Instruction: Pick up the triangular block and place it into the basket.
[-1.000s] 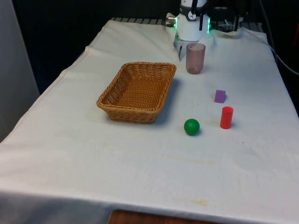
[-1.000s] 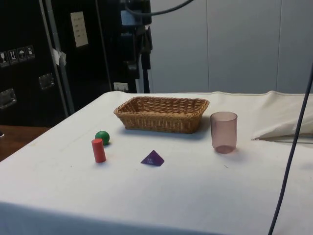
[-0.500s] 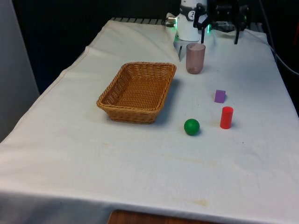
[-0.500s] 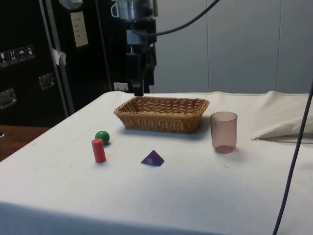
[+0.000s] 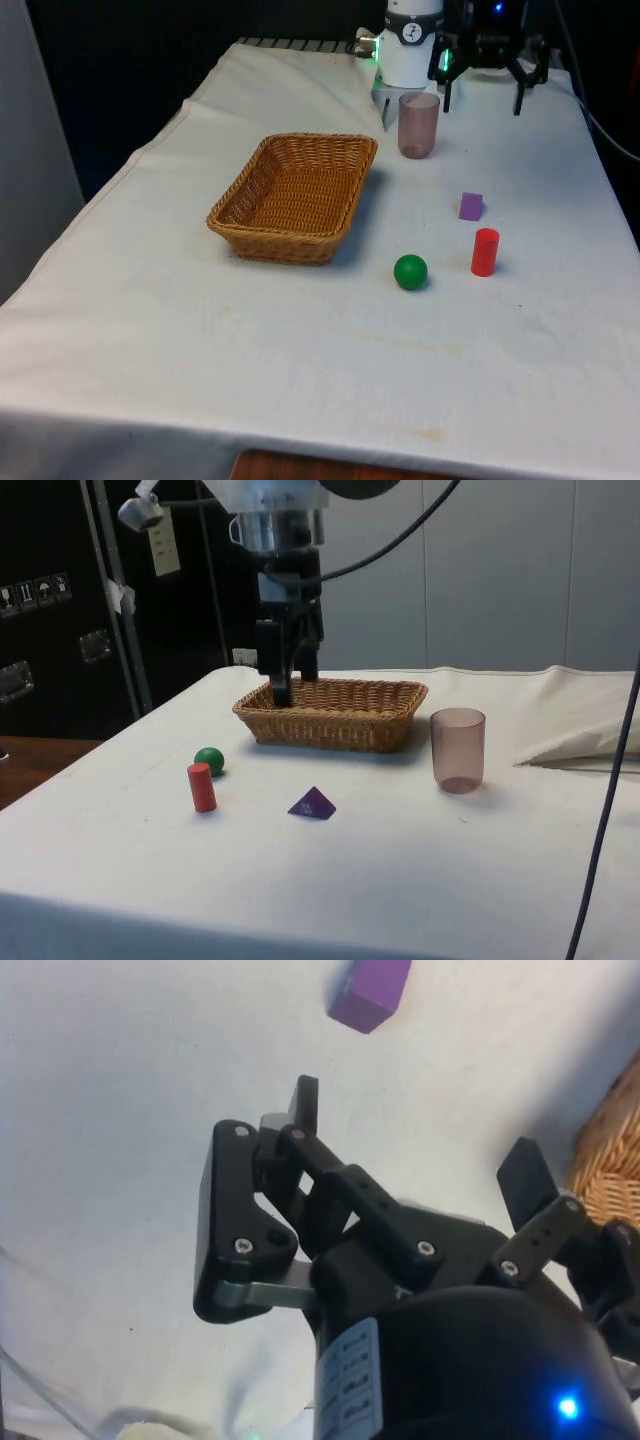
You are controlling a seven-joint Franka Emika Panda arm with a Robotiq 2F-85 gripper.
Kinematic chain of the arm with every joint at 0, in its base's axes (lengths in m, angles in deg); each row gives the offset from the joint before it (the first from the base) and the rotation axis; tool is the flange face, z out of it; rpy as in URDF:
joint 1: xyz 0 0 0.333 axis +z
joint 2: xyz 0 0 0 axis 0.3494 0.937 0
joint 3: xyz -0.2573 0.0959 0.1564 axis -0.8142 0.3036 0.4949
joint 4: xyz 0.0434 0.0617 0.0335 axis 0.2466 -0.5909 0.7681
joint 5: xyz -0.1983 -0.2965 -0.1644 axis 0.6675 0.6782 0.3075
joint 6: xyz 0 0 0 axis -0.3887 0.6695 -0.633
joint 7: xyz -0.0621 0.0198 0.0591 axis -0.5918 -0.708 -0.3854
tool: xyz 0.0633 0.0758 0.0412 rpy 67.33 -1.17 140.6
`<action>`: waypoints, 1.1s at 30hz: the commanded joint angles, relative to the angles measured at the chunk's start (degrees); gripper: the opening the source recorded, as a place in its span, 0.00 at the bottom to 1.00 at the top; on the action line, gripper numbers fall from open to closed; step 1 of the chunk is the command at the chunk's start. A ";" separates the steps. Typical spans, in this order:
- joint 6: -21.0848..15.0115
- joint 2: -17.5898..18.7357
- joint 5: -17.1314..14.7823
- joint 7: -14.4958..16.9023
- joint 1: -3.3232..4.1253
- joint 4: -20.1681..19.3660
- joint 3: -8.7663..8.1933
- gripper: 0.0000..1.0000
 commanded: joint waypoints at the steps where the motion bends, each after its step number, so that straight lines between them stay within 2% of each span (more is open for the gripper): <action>1: -0.17 0.23 0.00 -0.40 0.00 0.06 0.17 1.00; 8: -2.64 2.75 0.29 -3.38 0.17 -0.23 0.86 1.00; 10: -3.32 3.38 0.29 -3.72 0.11 -0.34 0.92 1.00; 11: -2.41 3.38 0.00 -3.21 0.06 -0.06 0.97 1.00; 20: -7.28 5.96 0.40 -5.10 0.17 -1.43 0.92 1.00; 21: -6.19 5.90 0.00 -4.35 0.06 -1.03 1.03 1.00; 23: -8.65 6.59 0.46 -5.39 0.23 -1.89 0.92 1.00; 28: -11.17 7.73 0.52 -5.61 0.23 -2.64 0.86 1.00; 29: -10.14 7.51 0.00 -4.87 0.06 -2.46 1.03 1.00; 33: -13.29 8.94 0.52 -5.50 0.23 -3.04 0.80 1.00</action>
